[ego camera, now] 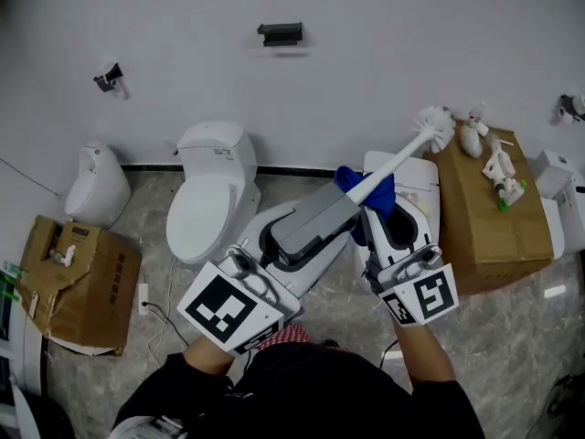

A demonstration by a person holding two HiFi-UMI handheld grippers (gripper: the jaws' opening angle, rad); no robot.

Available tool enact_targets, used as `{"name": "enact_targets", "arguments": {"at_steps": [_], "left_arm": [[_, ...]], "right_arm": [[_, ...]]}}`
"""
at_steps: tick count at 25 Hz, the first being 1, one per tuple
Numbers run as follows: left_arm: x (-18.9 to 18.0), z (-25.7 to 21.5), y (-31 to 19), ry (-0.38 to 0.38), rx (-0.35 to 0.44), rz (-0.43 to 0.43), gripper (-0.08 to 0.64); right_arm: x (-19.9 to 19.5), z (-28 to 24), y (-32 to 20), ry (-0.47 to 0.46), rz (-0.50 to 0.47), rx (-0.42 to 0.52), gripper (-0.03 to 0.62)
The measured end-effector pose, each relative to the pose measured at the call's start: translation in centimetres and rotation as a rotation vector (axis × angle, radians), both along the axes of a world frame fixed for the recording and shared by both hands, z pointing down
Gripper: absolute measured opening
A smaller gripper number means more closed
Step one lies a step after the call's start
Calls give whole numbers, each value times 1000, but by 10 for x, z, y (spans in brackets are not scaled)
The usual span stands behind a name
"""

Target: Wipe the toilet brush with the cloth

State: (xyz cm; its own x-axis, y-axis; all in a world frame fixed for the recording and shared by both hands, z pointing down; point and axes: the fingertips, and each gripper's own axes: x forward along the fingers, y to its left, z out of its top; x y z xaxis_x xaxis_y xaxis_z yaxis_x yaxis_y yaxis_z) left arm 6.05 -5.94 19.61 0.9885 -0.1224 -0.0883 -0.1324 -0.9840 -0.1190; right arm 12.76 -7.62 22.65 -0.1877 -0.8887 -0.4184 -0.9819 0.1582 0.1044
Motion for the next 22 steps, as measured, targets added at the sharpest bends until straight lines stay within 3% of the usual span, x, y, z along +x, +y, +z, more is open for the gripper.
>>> {"name": "enact_targets", "arguments": {"at_steps": [22], "left_arm": [[-1,-3,6,2,-4,25,179]], "right_arm": [[22,-6,2,-46,46,4,66]]}}
